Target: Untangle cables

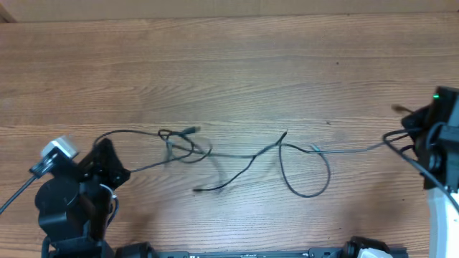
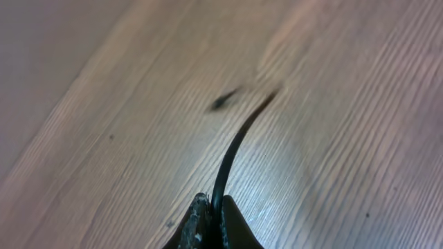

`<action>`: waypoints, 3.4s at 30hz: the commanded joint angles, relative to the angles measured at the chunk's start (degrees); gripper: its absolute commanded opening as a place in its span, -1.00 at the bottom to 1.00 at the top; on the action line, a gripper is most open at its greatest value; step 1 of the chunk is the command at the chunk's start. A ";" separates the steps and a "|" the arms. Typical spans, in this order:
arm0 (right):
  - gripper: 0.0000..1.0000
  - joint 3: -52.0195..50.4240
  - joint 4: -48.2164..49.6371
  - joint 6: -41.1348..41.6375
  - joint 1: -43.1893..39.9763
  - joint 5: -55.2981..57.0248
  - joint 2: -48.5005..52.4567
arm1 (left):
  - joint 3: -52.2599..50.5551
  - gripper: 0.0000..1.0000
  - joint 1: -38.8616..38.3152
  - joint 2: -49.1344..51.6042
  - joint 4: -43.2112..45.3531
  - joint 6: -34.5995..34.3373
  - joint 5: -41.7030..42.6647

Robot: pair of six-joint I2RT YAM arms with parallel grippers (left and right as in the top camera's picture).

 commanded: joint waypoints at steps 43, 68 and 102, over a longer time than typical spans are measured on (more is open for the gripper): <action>0.20 -4.48 -2.34 -27.28 22.12 -50.16 22.82 | 0.68 -0.91 0.92 21.05 -4.24 -7.39 -3.54; 0.01 -19.63 32.24 5.49 57.44 -36.54 22.82 | 0.68 -0.92 0.90 36.87 -4.70 -1.36 7.78; -0.92 -17.86 58.29 -10.93 48.87 -58.90 19.41 | 0.68 -0.92 0.90 36.94 -9.92 7.45 14.45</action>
